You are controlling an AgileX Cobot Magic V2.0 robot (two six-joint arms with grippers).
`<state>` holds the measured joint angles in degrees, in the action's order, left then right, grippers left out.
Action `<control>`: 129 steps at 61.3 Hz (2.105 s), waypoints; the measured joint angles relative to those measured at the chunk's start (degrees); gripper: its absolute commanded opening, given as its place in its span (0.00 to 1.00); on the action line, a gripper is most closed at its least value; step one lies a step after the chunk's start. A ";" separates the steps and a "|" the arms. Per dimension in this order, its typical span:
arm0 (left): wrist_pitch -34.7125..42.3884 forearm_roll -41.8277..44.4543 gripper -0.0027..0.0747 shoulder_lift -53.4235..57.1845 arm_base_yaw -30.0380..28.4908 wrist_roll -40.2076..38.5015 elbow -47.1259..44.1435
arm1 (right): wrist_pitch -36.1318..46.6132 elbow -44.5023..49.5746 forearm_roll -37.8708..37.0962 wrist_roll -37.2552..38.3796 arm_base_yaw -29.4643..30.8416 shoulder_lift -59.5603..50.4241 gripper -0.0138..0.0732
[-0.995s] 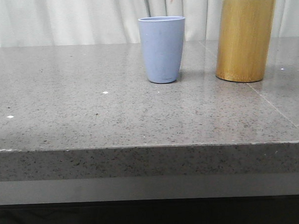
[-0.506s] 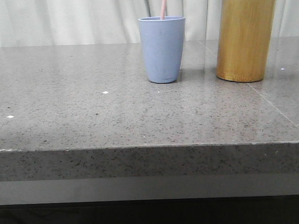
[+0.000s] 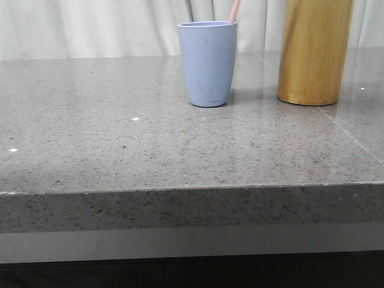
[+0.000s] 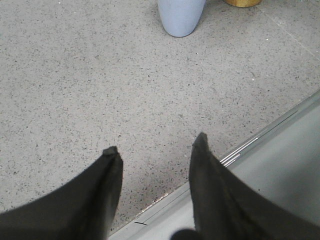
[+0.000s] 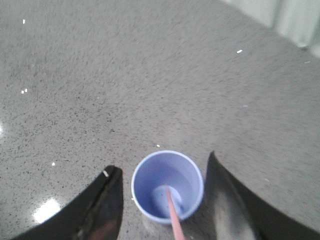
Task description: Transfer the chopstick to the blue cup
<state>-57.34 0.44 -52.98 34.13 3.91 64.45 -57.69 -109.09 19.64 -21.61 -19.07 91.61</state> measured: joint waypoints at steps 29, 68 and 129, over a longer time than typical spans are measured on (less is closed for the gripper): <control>0.00 0.00 0.44 0.00 0.00 0.00 0.00 | 0.11 24.73 -9.52 12.35 0.25 -27.52 0.62; 0.00 0.00 0.38 0.00 0.00 0.00 0.00 | 7.81 57.46 -10.72 16.45 3.47 -54.23 0.39; 1.43 0.00 0.01 0.67 -0.17 0.00 -1.23 | 8.07 57.46 -11.07 16.45 3.47 -54.29 0.08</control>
<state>-55.92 0.44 -52.30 33.96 3.91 63.22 -49.62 -51.63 8.58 -5.16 -15.60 37.33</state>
